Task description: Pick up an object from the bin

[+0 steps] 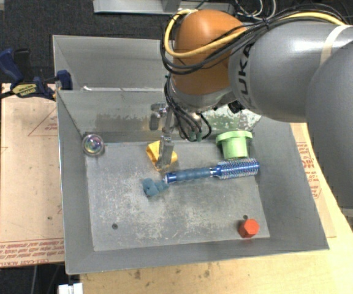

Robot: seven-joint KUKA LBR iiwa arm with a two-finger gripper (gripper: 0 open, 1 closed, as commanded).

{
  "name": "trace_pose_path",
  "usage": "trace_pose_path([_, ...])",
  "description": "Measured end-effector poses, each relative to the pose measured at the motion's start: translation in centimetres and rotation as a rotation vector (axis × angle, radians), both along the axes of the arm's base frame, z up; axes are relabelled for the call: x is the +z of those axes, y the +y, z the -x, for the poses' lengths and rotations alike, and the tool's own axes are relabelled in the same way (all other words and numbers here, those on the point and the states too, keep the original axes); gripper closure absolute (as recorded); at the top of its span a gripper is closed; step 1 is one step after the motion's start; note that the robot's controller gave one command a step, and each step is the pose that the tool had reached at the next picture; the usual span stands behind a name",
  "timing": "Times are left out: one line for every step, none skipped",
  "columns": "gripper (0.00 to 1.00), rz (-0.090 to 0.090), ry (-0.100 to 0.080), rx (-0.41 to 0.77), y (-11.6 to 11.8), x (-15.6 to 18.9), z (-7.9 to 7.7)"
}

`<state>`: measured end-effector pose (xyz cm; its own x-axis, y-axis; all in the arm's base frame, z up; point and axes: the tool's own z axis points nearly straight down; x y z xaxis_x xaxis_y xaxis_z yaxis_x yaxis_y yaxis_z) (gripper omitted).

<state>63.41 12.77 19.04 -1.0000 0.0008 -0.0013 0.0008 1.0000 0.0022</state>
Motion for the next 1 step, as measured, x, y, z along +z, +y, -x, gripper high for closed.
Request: trace_pose_path([0.0,0.004,0.006,0.023,-5.52,-5.13,1.86])
